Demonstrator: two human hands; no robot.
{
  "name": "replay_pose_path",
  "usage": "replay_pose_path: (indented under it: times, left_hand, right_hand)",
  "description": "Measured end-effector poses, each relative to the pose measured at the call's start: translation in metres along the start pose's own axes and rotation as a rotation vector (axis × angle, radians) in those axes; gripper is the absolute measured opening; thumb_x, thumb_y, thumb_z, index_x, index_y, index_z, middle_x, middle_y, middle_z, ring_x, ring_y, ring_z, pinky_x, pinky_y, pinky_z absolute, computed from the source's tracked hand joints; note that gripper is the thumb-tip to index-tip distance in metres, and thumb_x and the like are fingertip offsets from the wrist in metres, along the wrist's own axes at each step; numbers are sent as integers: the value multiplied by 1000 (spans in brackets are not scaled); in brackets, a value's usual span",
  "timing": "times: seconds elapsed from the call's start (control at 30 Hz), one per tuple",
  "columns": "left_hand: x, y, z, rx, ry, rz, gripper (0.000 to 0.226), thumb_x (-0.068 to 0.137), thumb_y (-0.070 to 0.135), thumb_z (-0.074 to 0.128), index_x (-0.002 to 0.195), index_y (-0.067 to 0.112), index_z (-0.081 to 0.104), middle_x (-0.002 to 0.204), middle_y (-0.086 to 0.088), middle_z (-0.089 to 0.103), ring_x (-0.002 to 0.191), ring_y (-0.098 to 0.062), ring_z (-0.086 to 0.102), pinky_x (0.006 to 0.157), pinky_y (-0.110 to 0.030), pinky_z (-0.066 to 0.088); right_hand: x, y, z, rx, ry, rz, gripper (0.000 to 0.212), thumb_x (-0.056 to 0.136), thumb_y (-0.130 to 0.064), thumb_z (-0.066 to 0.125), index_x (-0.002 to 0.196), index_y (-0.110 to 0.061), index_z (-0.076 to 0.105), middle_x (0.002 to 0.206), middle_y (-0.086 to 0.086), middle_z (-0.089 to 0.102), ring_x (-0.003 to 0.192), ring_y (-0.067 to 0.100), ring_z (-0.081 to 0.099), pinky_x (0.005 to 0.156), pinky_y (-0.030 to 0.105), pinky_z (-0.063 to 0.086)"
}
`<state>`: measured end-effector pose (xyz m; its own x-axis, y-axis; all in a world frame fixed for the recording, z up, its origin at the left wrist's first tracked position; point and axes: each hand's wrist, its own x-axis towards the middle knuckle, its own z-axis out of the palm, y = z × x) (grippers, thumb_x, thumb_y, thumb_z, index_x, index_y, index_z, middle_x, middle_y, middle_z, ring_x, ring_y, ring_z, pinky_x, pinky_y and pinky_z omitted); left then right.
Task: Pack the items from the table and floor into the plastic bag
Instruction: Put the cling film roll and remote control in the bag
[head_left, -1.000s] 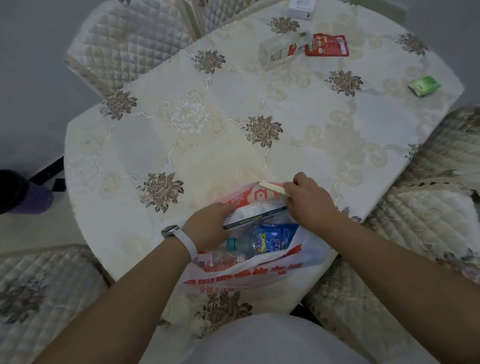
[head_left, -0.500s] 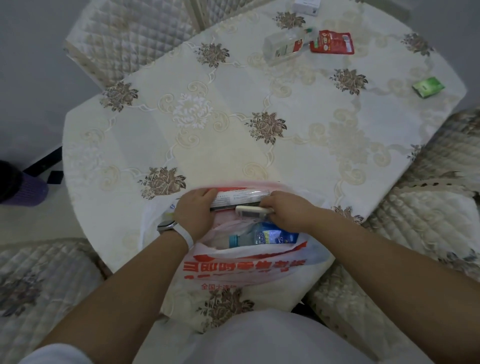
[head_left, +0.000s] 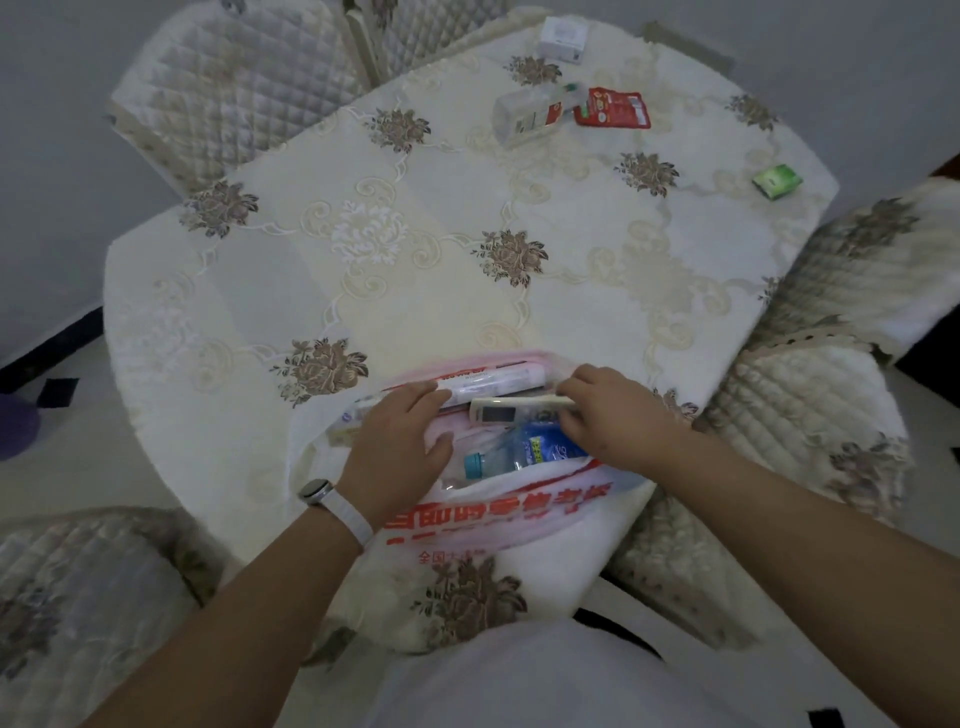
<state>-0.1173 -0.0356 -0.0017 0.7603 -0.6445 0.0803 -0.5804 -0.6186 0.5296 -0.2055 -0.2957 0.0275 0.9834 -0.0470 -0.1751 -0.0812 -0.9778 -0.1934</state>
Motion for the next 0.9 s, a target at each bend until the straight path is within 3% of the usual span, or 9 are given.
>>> replay_pose_path:
  times: [0.07,0.17,0.37,0.47,0.63,0.8,0.9]
  left_hand:
    - [0,10,-2,-47,1,84,44,82,15,71,125,8,64,128,-11,63,118,-28,57,104,-41,43]
    - [3,29,-1,-44,-19,241,41,84,23,63,123,9,64,126,-9,64,117,-27,58,104,-40,43]
    - [-7,90,0,0,-58,404,46,88,34,62,130,15,60,129,-5,62,117,-24,56,101,-40,45]
    - [-22,124,1,25,-61,437,49,89,38,56,131,14,61,132,-5,62,119,-22,56,103,-40,45]
    - [-39,195,23,88,-57,513,48,88,37,55,125,9,63,130,-11,62,119,-28,57,101,-43,46]
    - [-58,305,65,106,-59,578,47,86,36,60,127,12,63,128,-8,63,117,-25,56,100,-36,44]
    - [-58,362,94,143,-79,596,50,87,41,55,129,14,62,129,-8,62,116,-27,57,98,-40,46]
  right_hand:
    - [-22,-6,-3,-52,56,51,21,90,-29,56,94,-9,63,89,8,58,80,29,56,59,33,42]
    - [-56,-15,-6,-115,144,118,30,90,-35,52,96,-10,67,87,6,61,77,28,57,62,34,44]
    - [-122,-19,-17,-170,228,283,47,88,-46,42,106,-12,69,113,10,66,102,32,60,82,42,51]
    - [-154,-8,-24,-155,274,343,50,87,-49,42,110,-14,68,119,9,65,106,30,60,83,41,49]
    - [-228,25,-33,-146,382,384,49,86,-50,45,114,-16,67,118,8,64,107,30,59,88,42,47]
    - [-333,89,-39,-151,474,461,53,87,-51,41,113,-13,66,116,9,64,104,31,59,85,41,47]
    - [-392,132,-41,-159,520,500,49,86,-49,44,107,-12,67,111,10,64,100,31,59,81,40,46]
